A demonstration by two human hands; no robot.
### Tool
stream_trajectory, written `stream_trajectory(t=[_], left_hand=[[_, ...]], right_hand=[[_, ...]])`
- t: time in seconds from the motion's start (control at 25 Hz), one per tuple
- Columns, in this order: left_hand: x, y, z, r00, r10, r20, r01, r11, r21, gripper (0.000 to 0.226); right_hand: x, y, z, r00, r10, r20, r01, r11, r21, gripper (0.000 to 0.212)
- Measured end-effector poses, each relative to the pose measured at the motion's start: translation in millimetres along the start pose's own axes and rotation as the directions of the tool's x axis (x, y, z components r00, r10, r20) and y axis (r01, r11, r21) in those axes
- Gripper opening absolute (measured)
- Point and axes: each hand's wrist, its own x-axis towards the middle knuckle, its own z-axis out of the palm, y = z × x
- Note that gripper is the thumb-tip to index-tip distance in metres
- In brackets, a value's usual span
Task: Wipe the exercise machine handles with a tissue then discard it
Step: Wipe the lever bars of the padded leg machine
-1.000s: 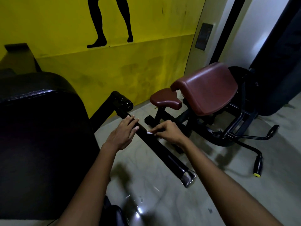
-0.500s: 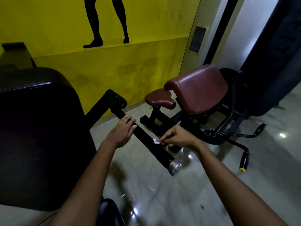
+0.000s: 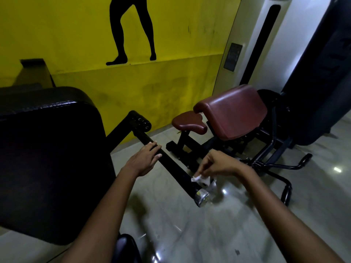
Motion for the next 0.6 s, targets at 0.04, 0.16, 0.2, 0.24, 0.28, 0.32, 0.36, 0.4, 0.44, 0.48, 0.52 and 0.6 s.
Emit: stream_trajectory(t=[0.04,0.16,0.2,0.24,0.28,0.32,0.36,0.4,0.44,0.48,0.52,0.6], left_hand=[[1,-1,0,1.000,0.001,0.000,-0.001,1.000,0.008,0.049],[3,-6,-2,1.000,0.014,-0.020,-0.014,1.000,0.016,0.046],[3,-8,-2,1.000,0.010,-0.025,-0.010,1.000,0.006,0.045],[4,-9,-2,1.000,0.001,-0.028,-0.001,1.000,-0.010,0.044],[5,-11,-2,0.999,-0.012,-0.034,0.012,1.000,-0.027,0.044],[7,-12,-1,0.999,-0.028,-0.043,0.027,0.999,-0.044,0.044],[8,-13,0,0.998,-0.046,-0.052,0.043,0.997,-0.062,0.044],[10,-14,2,0.996,-0.063,-0.060,0.058,0.995,-0.079,0.044],[11,-14,3,0.995,-0.078,-0.066,0.072,0.993,-0.097,0.044],[12,-14,4,0.993,-0.093,-0.072,0.084,0.990,-0.115,0.044],[13,-16,5,0.991,-0.108,-0.076,0.097,0.986,-0.134,0.044],[15,-18,7,0.989,-0.119,-0.085,0.104,0.981,-0.166,0.043]], right_hand=[[4,-4,6,0.990,-0.053,-0.130,0.045,0.997,-0.062,0.022],[25,-21,31,0.930,-0.259,-0.261,0.199,0.952,-0.234,0.023],[37,-23,37,0.921,-0.315,-0.228,0.241,0.922,-0.302,0.024],[51,-24,42,0.915,-0.358,-0.186,0.271,0.887,-0.375,0.026],[64,-24,46,0.908,-0.393,-0.148,0.294,0.847,-0.443,0.027],[76,-26,49,0.900,-0.420,-0.117,0.312,0.807,-0.501,0.027],[87,-27,50,0.893,-0.442,-0.080,0.330,0.766,-0.551,0.027],[95,-29,52,0.888,-0.460,-0.026,0.353,0.715,-0.604,0.026],[101,-31,53,0.877,-0.479,0.031,0.380,0.653,-0.656,0.025],[103,-33,54,0.864,-0.495,0.088,0.405,0.582,-0.705,0.025],[104,-36,53,0.842,-0.523,0.133,0.436,0.516,-0.737,0.023],[100,-39,50,0.786,-0.589,0.188,0.481,0.394,-0.783,0.015]])
